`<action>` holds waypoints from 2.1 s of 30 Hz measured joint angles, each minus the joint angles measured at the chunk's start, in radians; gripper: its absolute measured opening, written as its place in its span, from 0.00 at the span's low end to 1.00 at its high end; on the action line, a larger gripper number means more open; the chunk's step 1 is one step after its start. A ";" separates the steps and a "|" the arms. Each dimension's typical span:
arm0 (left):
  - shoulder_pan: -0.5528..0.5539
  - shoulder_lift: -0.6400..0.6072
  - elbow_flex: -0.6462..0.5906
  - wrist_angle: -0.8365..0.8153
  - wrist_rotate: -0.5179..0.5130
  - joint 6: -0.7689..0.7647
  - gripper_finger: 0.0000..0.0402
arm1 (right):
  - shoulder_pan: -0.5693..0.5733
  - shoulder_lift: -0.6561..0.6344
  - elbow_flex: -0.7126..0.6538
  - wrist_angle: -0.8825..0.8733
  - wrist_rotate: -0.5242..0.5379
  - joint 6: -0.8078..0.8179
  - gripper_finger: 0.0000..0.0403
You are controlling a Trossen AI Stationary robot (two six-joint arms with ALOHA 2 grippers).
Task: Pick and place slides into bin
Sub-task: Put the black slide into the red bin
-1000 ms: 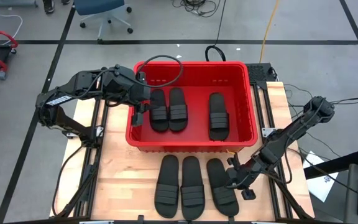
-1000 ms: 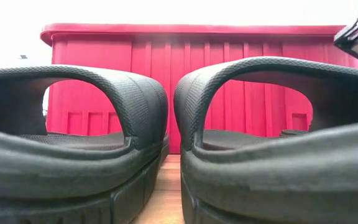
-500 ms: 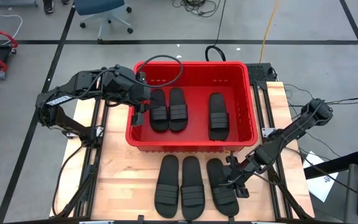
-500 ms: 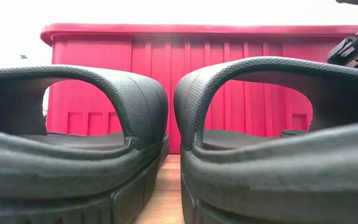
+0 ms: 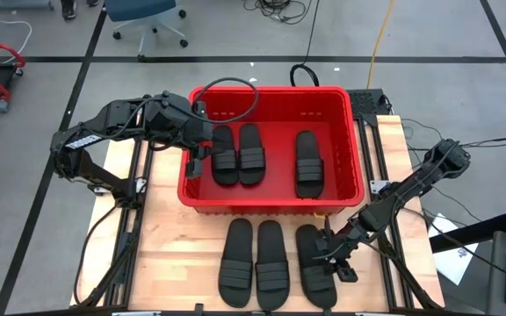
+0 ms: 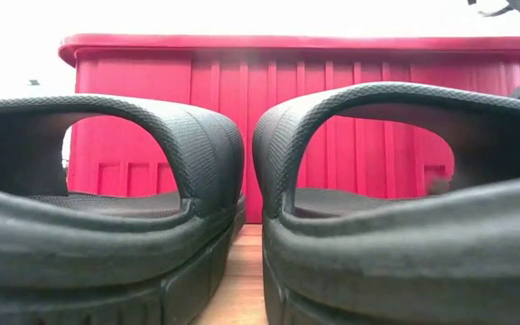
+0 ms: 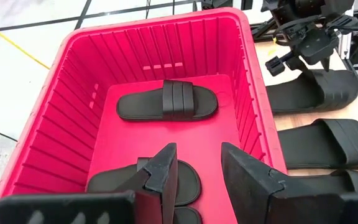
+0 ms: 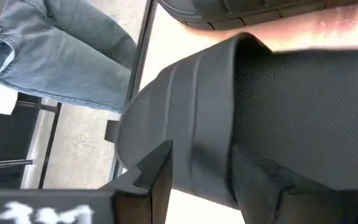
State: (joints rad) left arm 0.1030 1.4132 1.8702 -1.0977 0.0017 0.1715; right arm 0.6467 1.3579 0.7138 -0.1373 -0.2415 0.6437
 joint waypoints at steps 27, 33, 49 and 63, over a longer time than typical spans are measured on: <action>0.000 0.000 0.000 0.000 0.000 0.000 0.30 | 0.003 0.043 -0.001 0.082 0.004 0.025 0.34; 0.000 0.000 0.000 0.000 0.000 0.006 0.30 | 0.003 0.085 -0.001 0.152 0.004 0.049 0.33; 0.000 0.000 0.000 0.000 0.000 0.007 0.30 | 0.003 0.094 -0.001 0.181 0.006 0.116 0.03; 0.000 0.000 0.000 0.000 0.000 0.009 0.30 | 0.001 -0.103 -0.002 0.176 0.057 0.183 0.01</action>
State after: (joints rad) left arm 0.1032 1.4132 1.8702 -1.0973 0.0017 0.1806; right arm 0.6478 1.2549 0.7120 0.0383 -0.1842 0.8263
